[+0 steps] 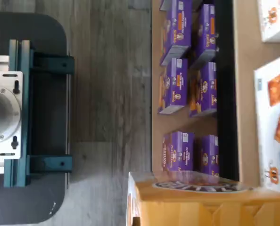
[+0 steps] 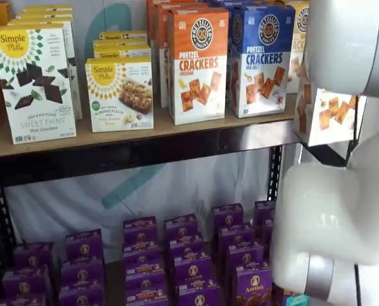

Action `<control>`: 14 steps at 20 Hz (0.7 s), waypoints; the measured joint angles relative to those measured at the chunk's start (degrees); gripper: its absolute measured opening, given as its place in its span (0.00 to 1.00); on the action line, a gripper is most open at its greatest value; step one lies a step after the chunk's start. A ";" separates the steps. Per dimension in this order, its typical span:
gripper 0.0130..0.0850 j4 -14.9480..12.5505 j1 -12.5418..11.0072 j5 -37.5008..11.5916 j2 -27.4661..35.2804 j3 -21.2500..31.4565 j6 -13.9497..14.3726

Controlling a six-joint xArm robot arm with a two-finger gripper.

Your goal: Retrieve the yellow and white box located on the top shelf, the sixth one from the left

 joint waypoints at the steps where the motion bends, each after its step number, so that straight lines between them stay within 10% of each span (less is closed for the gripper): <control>1: 0.61 -0.17 0.30 -0.01 -0.82 0.95 0.22; 14: 0.61 -1.75 3.90 0.54 -7.80 8.76 3.17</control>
